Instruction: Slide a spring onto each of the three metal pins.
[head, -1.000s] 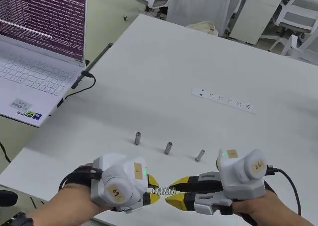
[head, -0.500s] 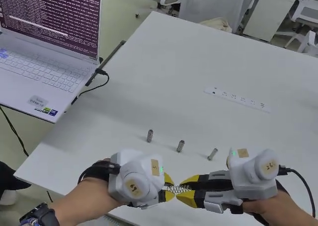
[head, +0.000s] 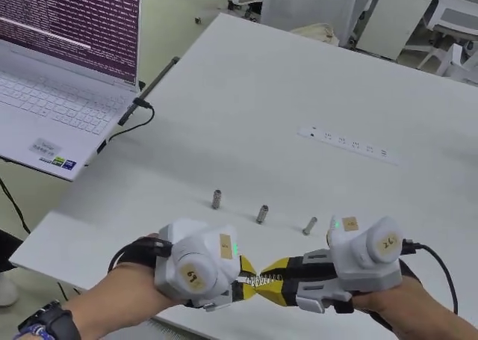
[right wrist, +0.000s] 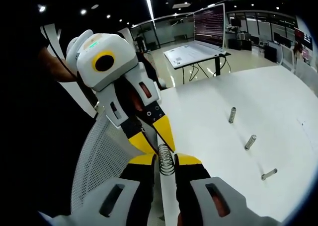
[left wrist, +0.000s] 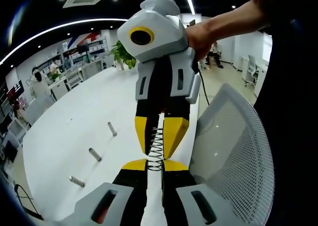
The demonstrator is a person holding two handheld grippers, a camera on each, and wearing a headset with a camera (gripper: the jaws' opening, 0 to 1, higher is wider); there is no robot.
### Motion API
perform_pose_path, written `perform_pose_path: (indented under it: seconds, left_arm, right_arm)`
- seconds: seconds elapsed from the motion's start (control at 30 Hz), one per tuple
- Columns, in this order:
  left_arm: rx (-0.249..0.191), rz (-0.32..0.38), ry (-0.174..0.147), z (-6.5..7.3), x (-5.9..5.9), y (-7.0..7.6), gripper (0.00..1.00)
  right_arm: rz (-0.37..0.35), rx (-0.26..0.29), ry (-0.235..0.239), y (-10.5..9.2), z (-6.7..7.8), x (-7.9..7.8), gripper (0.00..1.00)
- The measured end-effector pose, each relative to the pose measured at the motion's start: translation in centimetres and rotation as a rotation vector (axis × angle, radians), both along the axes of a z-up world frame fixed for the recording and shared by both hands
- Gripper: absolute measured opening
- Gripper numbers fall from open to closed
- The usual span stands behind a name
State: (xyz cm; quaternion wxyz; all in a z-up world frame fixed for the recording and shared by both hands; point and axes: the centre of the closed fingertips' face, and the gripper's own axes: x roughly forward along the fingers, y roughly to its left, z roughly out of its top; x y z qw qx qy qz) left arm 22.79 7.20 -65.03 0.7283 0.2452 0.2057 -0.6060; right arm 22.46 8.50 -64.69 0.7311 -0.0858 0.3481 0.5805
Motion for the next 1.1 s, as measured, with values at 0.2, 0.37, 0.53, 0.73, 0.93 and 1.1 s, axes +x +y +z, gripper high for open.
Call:
perform_pose_path:
  seconds: [0.2, 0.37, 0.53, 0.73, 0.93, 1.1]
  left_arm:
    - [-0.001, -0.011, 0.006, -0.06, -0.18, -0.11, 0.02]
    - [-0.005, -0.013, 0.011, -0.06, -0.18, 0.02, 0.02]
    - [-0.009, -0.013, 0.013, 0.03, -0.07, 0.03, 0.02]
    - [-0.017, -0.002, 0.029, -0.21, -0.08, 0.10, 0.03]
    - [-0.026, 0.019, 0.037, -0.37, 0.10, 0.14, 0.03]
    - [-0.031, 0.036, 0.042, -0.34, 0.31, 0.30, 0.05]
  right_arm:
    - [0.009, -0.012, -0.005, -0.11, -0.13, -0.17, 0.11]
    - [0.018, -0.018, -0.011, -0.25, -0.21, -0.22, 0.10]
    - [0.025, -0.006, -0.018, -0.08, 0.13, -0.29, 0.09]
    - [0.024, -0.013, -0.023, 0.00, -0.09, -0.26, 0.08]
    - [0.014, -0.012, -0.021, 0.01, -0.17, -0.21, 0.08]
    - [0.000, -0.003, -0.018, -0.22, -0.07, 0.08, 0.08]
